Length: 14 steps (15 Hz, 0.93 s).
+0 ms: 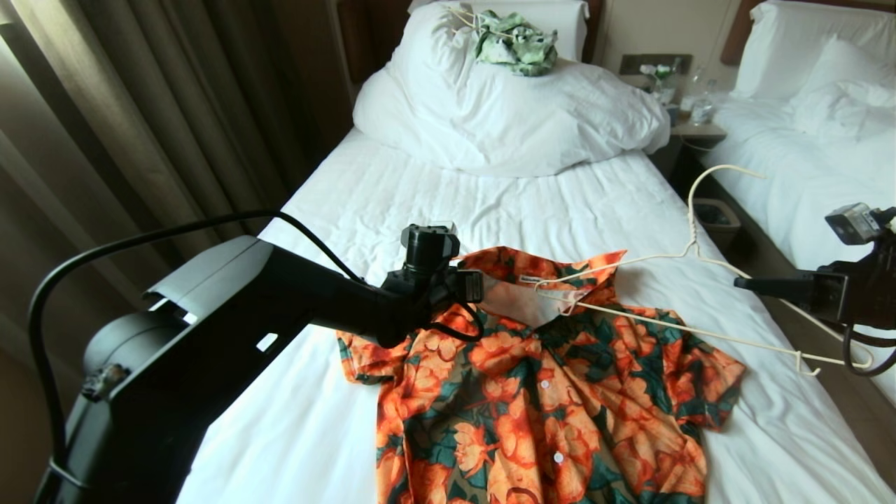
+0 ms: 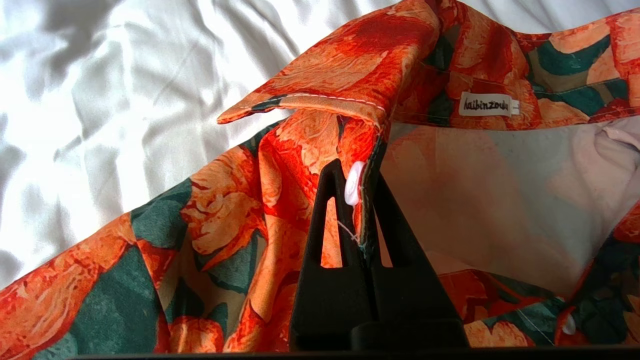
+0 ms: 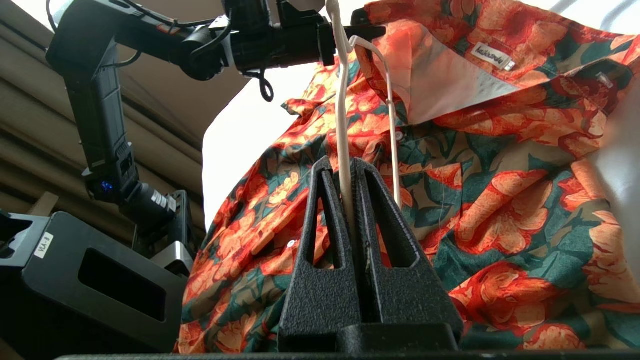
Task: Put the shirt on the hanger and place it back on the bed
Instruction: Lift the shirt and hanger, then hook one side of the shirt onto the hanger
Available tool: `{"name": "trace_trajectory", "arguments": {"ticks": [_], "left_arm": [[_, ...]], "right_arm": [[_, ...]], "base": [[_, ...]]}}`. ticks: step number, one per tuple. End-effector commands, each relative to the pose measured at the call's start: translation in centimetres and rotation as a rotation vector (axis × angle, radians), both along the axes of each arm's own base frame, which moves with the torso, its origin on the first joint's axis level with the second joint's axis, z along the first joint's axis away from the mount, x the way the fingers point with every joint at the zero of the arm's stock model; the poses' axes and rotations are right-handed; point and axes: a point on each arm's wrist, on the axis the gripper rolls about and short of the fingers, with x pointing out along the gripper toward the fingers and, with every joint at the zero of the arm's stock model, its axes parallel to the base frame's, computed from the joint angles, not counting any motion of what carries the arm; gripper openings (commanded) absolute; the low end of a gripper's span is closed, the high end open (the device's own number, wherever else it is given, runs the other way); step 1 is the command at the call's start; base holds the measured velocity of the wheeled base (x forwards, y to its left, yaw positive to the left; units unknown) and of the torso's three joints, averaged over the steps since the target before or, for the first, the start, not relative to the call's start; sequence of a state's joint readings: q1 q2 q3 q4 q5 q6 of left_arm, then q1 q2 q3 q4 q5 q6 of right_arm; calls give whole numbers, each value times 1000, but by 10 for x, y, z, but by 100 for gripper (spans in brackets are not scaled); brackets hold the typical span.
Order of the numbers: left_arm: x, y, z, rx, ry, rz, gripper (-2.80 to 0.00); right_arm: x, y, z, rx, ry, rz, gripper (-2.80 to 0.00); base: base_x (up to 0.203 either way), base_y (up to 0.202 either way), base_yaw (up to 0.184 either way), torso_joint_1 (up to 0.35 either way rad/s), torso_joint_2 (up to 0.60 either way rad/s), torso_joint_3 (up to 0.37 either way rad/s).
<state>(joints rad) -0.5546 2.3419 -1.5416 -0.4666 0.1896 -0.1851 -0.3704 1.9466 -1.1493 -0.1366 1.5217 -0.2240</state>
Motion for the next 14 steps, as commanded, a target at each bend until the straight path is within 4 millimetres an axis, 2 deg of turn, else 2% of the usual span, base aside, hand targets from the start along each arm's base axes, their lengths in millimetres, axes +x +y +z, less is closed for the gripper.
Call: {"name": "trace_trajectory", "arguments": {"ticks": [1,7,11,14], "left_arm": [[-7,-6,5,-4,-10,-12,-280],[-39,-51,11,6,-28,-86,-280],[-53,-73,15,-4,-41,-138,-280],[-64,-86,21,-11,-49,-168,-280]], "right_arm": [[11,-1,-14,18,31,15,-280],[13,-1,-17,20,37,16,-280],[21,3,-31,23,45,34,-280],[21,5,-31,22,45,40,-280]], "base": [[0,0,0,0,0,0],[0,0,0,0,0,0],[0,0,0,0,0,0],[0,0,0,0,0,0]]}}
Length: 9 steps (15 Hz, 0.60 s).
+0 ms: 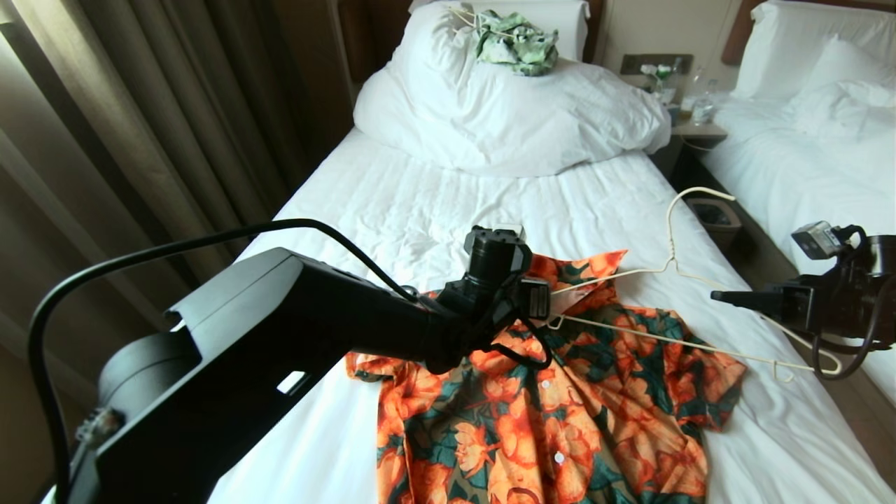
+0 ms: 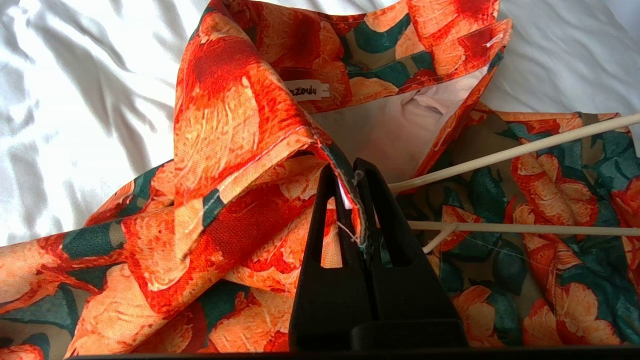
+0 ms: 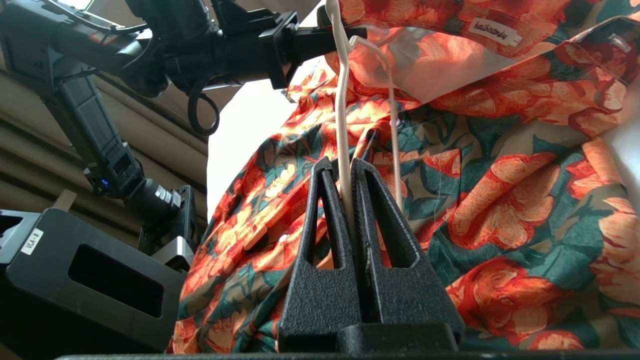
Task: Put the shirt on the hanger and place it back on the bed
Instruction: Hook one side of the shirt onto the hanger
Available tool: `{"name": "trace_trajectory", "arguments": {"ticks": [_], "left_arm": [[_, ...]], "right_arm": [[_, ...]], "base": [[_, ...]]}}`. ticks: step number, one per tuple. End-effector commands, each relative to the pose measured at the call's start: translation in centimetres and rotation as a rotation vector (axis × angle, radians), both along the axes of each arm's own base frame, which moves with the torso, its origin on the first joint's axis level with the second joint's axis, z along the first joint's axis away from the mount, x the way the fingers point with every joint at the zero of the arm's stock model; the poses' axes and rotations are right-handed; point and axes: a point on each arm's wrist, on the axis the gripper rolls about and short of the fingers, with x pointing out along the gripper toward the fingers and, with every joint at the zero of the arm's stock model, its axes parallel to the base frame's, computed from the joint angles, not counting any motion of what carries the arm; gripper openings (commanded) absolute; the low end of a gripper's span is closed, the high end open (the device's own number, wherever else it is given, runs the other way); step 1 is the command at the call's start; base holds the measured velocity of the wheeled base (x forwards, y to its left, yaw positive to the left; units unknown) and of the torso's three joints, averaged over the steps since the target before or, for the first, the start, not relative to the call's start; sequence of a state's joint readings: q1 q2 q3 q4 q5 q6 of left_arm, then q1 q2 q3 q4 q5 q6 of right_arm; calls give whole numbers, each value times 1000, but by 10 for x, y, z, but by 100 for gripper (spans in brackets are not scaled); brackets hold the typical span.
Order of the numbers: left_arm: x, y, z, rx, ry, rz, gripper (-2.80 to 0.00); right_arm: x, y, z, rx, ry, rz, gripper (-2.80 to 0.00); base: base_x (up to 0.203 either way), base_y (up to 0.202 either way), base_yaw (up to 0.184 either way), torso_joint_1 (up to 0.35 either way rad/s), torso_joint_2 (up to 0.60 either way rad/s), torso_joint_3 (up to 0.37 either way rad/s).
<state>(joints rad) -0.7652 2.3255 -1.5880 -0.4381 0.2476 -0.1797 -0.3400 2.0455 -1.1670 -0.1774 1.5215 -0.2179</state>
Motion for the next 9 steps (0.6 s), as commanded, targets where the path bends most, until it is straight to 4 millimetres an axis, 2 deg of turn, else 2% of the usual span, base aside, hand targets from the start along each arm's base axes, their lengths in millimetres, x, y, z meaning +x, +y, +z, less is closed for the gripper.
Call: {"name": "trace_trajectory", "arguments": {"ticks": [1,7,9], "left_arm": [[-8,-9,4,-9,-11,-21,-280],[-21,-21,14,-24,-33,-51,-280],[-29,-24,24,-25,-57,-52,-280]], "right_arm": [[1,4,-2,6,1,17,-280],[-5,13,7,1,-14,37,-280],[-9,21,13,-2,-24,54,-280]], "base": [[0,0,0,0,0,0],[0,0,0,0,0,0],[0,0,0,0,0,0]]}}
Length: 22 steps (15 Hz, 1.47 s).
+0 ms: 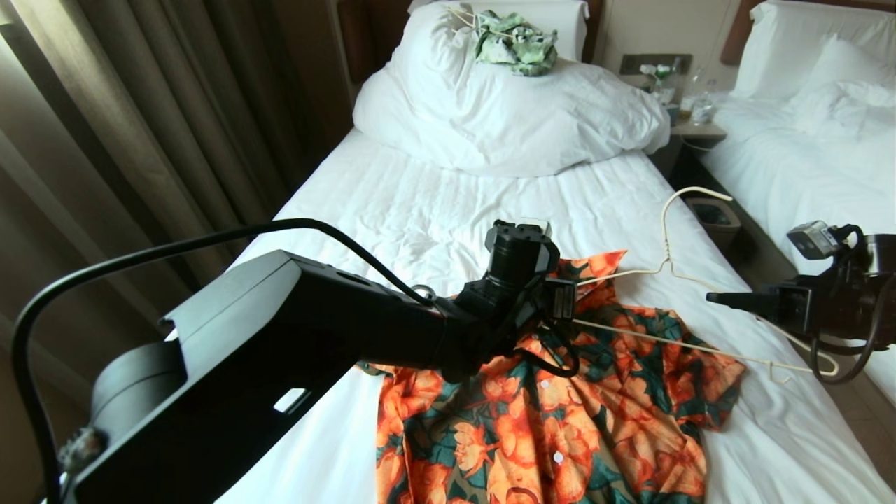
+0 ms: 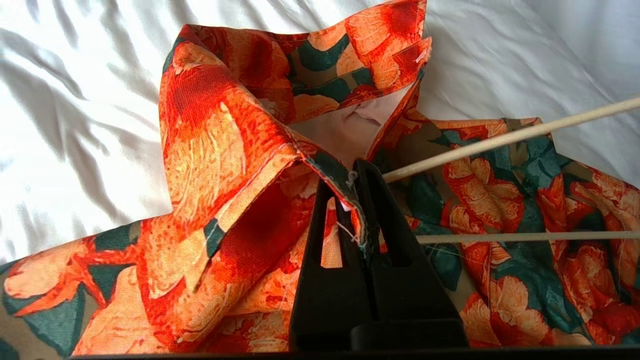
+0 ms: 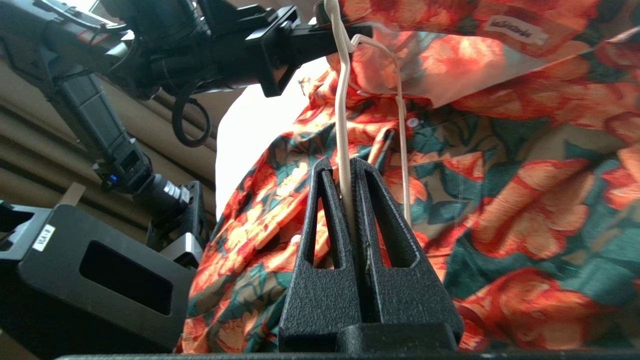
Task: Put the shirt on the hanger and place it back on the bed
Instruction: Hook one side of the shirt onto the hanger
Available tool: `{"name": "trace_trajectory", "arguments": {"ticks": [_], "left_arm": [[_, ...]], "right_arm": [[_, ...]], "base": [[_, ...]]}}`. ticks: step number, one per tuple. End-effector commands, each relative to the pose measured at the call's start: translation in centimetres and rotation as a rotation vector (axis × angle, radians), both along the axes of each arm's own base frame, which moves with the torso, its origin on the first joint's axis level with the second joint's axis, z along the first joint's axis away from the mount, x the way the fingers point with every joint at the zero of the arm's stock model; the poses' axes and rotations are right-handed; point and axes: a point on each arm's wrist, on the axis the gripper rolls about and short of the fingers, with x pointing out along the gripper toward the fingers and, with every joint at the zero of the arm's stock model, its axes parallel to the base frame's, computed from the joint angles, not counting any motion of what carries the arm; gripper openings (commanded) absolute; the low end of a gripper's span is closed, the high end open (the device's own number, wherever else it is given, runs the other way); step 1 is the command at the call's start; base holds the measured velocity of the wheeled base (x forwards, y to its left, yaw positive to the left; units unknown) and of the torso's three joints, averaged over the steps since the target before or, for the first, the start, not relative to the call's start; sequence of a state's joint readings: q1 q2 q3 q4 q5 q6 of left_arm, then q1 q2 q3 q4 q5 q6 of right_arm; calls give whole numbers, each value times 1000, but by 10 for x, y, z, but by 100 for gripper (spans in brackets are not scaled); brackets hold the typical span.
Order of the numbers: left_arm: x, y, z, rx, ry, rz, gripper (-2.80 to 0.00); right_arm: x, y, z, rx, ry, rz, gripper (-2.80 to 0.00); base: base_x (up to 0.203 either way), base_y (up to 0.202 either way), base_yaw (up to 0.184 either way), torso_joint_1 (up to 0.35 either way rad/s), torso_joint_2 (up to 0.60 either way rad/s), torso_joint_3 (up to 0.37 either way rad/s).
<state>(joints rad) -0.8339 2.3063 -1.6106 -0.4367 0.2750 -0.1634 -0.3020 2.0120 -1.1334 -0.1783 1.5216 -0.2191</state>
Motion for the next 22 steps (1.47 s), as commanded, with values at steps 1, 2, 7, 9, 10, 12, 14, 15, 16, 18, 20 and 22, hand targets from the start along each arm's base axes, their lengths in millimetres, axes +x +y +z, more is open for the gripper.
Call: {"name": "trace_trajectory", "arguments": {"ticks": [1,2,7,9,10,12,14,15,16,18,20,22], "left_arm": [[-10,-2,15,-22,-23,-11,-280],[-13,-2,19,-28,-28,-16,-280],[-33,-8,38,-43,-59,-43,-280],[-47,-14,46,-52,-71,-75,-280],[-56,-18,50,-38,-72,-100,-280],[-72,-20,59,3,-56,-134,-280],[-67,-15,59,20,-55,-121,-280],[-57,-9,55,33,-53,-98,-280],[-45,-3,49,46,-46,-71,-280],[-13,17,38,64,-32,9,-280],[11,37,32,74,-25,74,-280],[24,49,26,84,-15,111,-280]], "right_arm": [[-6,6,10,-3,-27,18,-280],[-7,7,13,-5,-33,20,-280],[-20,15,27,-14,-64,33,-280],[-21,17,30,-16,-71,37,-280],[-24,18,34,-19,-82,38,-280],[-34,23,47,-29,-117,42,-280],[-42,25,55,-35,-138,42,-280],[-43,25,56,-36,-141,42,-280],[-44,26,56,-36,-139,44,-280],[-44,26,54,-34,-134,47,-280],[-41,26,50,-31,-123,47,-280],[-38,25,48,-29,-116,46,-280]], "base": [[0,0,0,0,0,0],[0,0,0,0,0,0],[0,0,0,0,0,0],[0,0,0,0,0,0],[0,0,0,0,0,0],[0,0,0,0,0,0],[0,0,0,0,0,0],[0,0,0,0,0,0],[0,0,0,0,0,0],[0,0,0,0,0,0],[0,0,0,0,0,0],[0,0,0,0,0,0]]}}
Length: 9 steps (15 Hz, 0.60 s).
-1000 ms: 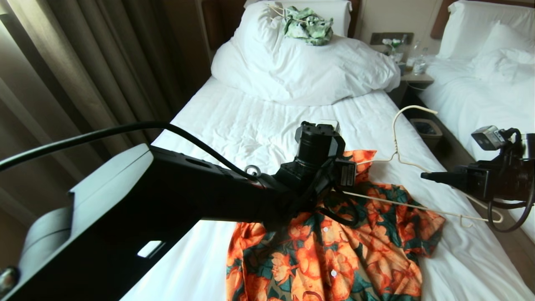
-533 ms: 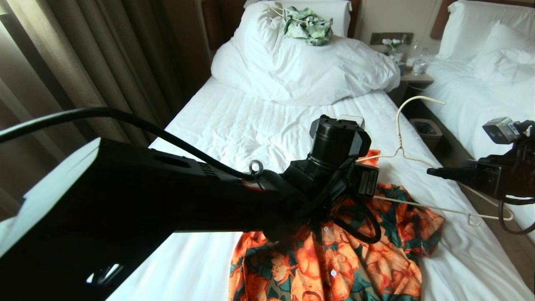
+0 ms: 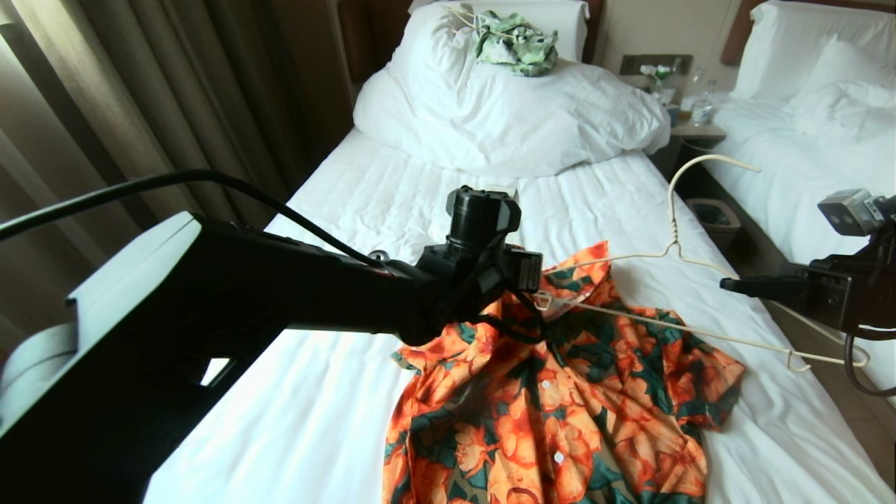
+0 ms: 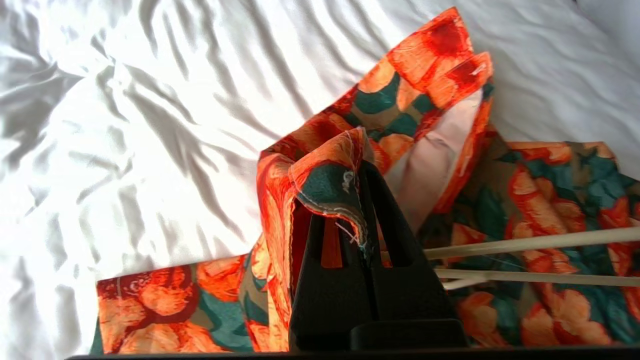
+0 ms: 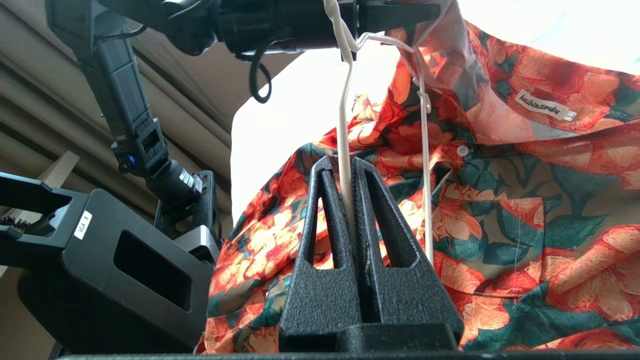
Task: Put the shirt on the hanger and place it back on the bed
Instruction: Hook one side of the shirt onto the hanger
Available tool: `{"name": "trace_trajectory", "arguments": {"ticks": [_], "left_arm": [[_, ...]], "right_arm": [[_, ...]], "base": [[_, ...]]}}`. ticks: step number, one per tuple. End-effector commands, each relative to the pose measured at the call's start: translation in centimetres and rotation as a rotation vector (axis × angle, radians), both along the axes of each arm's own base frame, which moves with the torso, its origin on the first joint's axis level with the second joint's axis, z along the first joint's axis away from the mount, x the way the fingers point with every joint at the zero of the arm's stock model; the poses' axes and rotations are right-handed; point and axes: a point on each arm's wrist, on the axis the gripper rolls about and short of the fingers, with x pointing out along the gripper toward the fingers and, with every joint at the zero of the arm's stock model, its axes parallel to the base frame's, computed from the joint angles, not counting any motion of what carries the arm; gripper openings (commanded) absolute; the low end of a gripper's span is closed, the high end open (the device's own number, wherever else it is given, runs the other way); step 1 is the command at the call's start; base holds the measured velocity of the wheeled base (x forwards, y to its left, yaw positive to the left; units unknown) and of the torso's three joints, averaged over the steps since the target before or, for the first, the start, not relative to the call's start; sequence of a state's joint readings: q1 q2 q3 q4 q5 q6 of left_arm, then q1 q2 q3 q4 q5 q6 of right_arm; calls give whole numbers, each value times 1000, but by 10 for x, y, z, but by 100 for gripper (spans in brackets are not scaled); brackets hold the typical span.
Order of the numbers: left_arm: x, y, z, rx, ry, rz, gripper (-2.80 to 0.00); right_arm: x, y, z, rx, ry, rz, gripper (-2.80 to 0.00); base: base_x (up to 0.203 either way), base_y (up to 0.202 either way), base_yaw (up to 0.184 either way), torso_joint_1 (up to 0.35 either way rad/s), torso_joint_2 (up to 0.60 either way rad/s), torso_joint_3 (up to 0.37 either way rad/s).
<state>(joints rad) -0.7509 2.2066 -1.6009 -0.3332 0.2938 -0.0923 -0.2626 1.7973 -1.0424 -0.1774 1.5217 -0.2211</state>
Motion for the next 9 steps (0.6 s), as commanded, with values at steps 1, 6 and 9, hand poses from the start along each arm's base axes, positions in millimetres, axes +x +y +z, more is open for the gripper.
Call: {"name": "trace_trajectory", "arguments": {"ticks": [1,6,9], "left_arm": [[12,7,-11,11,17,31,-280],[-2,-3,-12,10,23,-1,-280],[-15,-10,-16,-16,-17,-32,-280]], "right_arm": [[4,-1,-4,6,6,7,-280],[5,-9,-4,5,1,-17,-280],[11,-14,-8,8,10,-27,-280]], "base": [[0,0,0,0,0,0],[0,0,0,0,0,0],[0,0,0,0,0,0]]}}
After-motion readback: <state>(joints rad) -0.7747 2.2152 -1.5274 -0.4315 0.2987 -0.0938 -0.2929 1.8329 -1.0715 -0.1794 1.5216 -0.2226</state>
